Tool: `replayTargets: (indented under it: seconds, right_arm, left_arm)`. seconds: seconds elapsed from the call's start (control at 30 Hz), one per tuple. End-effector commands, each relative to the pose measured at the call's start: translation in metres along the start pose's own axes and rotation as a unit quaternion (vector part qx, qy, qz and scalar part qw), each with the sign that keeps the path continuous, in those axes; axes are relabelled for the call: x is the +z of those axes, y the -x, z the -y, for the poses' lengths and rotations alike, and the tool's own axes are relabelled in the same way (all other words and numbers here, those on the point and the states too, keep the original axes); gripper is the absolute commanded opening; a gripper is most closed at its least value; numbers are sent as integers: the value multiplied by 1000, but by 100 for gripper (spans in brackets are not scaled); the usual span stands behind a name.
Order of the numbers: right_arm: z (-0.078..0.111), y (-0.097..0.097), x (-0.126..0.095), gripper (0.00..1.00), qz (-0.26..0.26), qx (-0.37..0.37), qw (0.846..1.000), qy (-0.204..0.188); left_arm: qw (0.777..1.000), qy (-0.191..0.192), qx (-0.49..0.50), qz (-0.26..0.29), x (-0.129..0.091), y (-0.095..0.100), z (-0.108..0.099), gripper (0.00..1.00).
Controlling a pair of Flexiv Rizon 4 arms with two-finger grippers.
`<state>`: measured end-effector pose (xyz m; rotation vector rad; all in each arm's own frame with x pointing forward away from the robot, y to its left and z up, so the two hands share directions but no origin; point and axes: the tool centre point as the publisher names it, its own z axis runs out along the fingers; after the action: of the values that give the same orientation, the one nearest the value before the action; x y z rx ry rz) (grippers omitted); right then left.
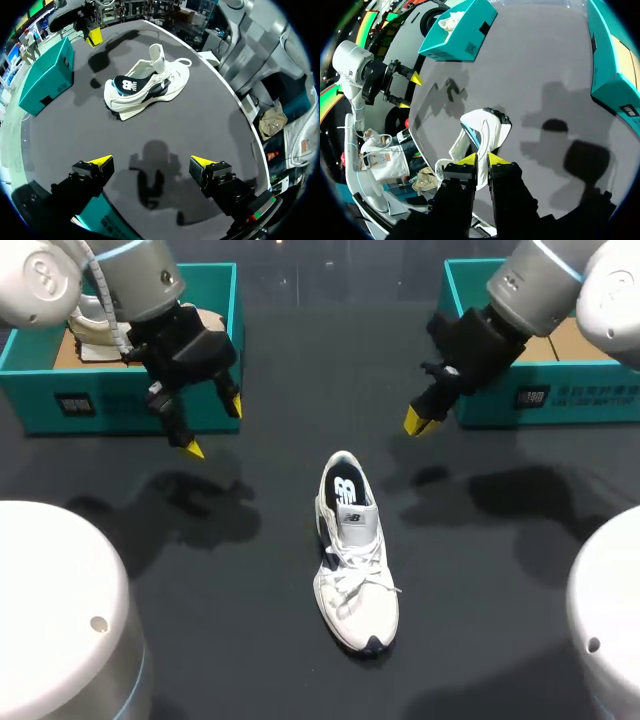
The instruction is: Take the shoe out of the shoebox, open the shoe tongue, remove and reinsert the insole, then place the shoe into the shoebox
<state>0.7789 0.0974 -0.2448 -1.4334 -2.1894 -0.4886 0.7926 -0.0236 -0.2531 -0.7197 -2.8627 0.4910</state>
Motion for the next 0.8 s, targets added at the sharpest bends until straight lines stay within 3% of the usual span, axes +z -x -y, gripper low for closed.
replayTargets:
  seconds: [0.03,0.07,0.47,0.7,0.8]
  right_arm:
    - [10,-18,1,0,129,56,990,21]
    - [14,-23,2,0,145,71,986,40]
    - [14,-23,2,0,145,71,986,40]
    - [2,-61,42,0,214,90,971,50]
    - [-1,-70,63,0,288,102,951,49]
  left_arm:
    - [1000,2,-1,-7,-5,5,1,100]
    - [1000,2,-1,-7,-5,5,1,100]
    - [999,-5,23,-25,-13,6,-4,100]
    - [998,18,51,-38,-37,6,-44,100]
    - [996,15,71,-49,-44,6,-60,100]
